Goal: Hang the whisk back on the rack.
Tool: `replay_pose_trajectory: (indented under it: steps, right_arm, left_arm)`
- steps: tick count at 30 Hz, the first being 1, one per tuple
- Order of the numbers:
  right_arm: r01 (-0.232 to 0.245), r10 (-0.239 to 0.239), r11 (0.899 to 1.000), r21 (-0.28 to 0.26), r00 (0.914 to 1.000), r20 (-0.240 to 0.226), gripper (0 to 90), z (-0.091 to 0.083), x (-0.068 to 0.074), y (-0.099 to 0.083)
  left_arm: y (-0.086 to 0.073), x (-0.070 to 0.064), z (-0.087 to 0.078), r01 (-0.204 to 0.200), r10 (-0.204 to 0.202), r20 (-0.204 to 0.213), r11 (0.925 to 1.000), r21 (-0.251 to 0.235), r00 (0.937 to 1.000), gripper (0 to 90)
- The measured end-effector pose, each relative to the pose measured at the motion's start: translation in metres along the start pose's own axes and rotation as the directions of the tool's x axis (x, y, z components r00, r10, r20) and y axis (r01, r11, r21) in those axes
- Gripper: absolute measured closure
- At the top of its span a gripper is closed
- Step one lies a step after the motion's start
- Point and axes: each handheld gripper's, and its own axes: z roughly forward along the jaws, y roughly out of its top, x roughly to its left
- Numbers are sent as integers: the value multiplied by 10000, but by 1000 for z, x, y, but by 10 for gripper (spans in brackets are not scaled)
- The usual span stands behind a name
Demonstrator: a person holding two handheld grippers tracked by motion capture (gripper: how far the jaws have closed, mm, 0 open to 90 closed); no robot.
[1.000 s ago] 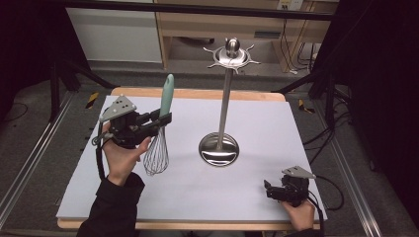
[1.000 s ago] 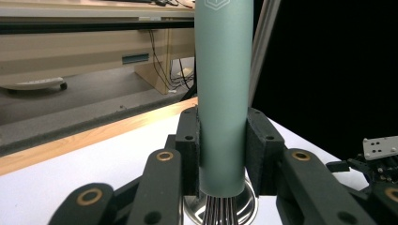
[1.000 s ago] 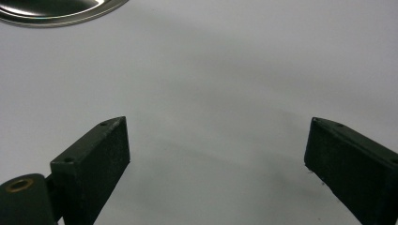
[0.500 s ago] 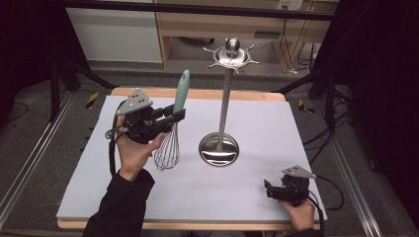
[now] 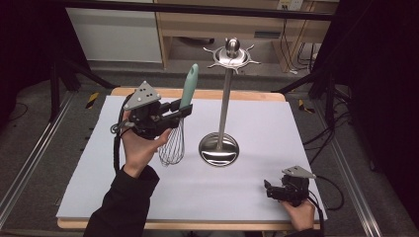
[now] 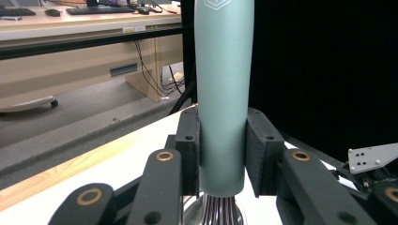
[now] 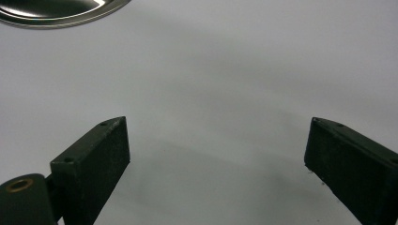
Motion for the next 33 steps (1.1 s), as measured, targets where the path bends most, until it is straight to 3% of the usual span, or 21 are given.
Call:
replay_pose_trajectory:
  steps: [33]
  right_arm:
    - [-11,11,10000,-53,10000,-95,76,-2,2,1]
  left_arm:
    - [17,-8,32,-308,317,-114,9966,759,9994,691]
